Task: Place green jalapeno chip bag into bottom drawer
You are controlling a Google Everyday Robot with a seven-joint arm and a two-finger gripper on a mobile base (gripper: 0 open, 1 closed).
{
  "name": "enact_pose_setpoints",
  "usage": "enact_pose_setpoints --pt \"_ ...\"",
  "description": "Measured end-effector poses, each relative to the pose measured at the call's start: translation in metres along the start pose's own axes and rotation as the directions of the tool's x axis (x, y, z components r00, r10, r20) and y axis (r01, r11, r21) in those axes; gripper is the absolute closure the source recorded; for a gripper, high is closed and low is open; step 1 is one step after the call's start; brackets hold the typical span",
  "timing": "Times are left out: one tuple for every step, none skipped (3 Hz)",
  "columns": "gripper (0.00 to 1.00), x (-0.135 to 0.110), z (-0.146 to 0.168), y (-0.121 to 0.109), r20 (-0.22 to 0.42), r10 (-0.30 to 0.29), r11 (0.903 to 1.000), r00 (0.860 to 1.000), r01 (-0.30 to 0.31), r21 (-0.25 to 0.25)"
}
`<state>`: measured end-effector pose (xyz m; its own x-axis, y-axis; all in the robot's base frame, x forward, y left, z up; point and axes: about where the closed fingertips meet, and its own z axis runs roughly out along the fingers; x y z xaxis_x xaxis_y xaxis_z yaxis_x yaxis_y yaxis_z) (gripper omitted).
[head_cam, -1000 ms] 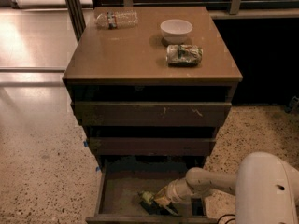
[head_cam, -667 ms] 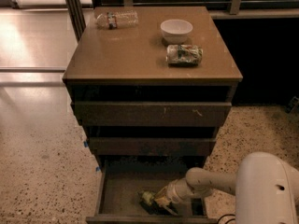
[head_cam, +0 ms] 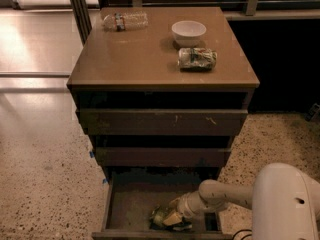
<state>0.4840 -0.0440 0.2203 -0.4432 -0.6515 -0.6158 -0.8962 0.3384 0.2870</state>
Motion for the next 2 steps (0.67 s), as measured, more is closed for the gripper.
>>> enact_pose_setpoints --pt "0.0 0.0 0.0 0.0 0.0 0.0 1.0 1.0 0.0 0.0" --pt "0.0 0.0 0.0001 0.0 0.0 0.0 1.0 1.0 0.0 0.0"
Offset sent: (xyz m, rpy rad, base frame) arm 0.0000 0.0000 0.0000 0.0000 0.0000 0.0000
